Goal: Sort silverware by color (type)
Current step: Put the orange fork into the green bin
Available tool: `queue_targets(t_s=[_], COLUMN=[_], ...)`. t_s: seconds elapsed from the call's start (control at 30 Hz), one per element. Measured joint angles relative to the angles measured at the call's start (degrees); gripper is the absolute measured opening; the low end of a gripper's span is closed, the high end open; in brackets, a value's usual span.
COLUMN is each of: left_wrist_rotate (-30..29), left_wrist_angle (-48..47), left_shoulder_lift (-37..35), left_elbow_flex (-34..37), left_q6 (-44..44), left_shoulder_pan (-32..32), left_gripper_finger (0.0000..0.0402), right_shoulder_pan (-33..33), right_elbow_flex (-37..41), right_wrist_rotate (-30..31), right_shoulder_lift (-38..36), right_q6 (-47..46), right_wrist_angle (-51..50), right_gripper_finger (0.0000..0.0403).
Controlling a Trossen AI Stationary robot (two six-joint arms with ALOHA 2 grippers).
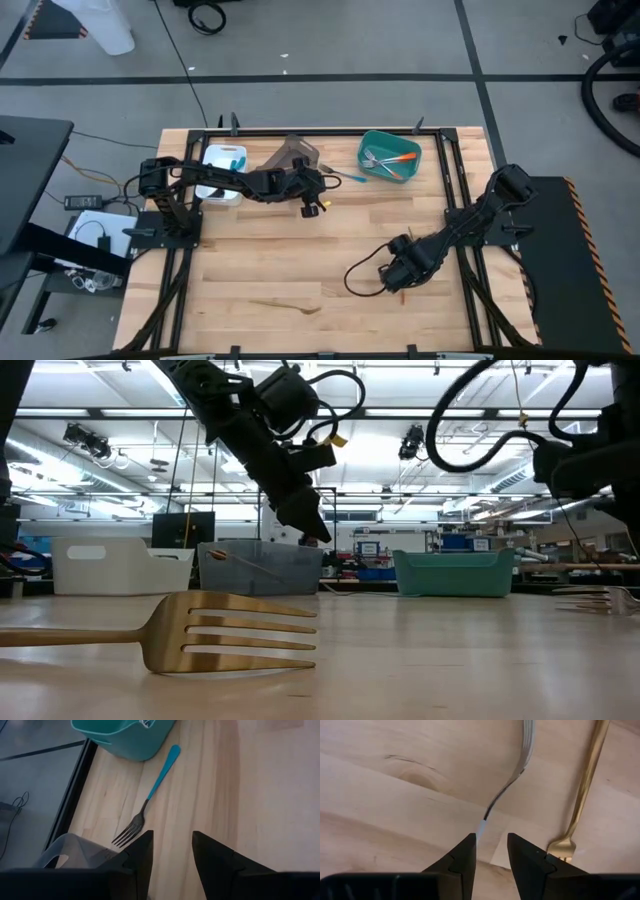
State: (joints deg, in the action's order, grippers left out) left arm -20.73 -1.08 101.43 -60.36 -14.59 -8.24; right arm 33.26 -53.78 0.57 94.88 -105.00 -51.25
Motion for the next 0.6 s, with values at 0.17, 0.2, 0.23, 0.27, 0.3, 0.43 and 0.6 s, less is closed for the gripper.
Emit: queue_targets(t_s=[0.17,0.2,0.23,0.27,0.3,0.43,0.6], left_wrist_rotate=[0.02,0.00,0.02,0.02,0.02,0.02,0.02], left_wrist_angle=[0.01,0.02,0.00,0.00,0.00,0.00,-0.02], left_shoulder_lift=[0.00,0.00,0.00,0.00,0.00,0.00,0.00], left_elbow_flex=[0.00,0.00,0.00,0.00,0.00,0.00,0.00], left_q6=[0.15,0.15,0.17,0.28,0.39,0.39,0.42], left_shoulder_pan=[0.04,0.04,0.04,0.04,0.04,0.06,0.06], left_gripper_finger=[0.0144,0.0144,0.0144,0.0144,0.0144,0.0144,0.0144], right_shoulder_pan=[-0.37,-0.39,-0.39,-0.37,-0.37,-0.39,-0.39], right_elbow_flex=[0.00,0.00,0.00,0.00,0.00,0.86,2.02], right_wrist_rotate=[0.22,0.31,0.76,1.40,2.18,2.96,2.95], right_shoulder_lift=[-0.36,-0.36,-0.36,-0.36,-0.36,-0.34,-0.32], right_q6=[-1.01,-1.14,-1.29,-1.35,-1.37,-1.56,-2.00], right_wrist_angle=[0.26,0.52,1.08,1.63,2.09,2.76,3.23], right_gripper_finger=[0.0122,0.0122,0.0122,0.0122,0.0121,0.0121,0.0120])
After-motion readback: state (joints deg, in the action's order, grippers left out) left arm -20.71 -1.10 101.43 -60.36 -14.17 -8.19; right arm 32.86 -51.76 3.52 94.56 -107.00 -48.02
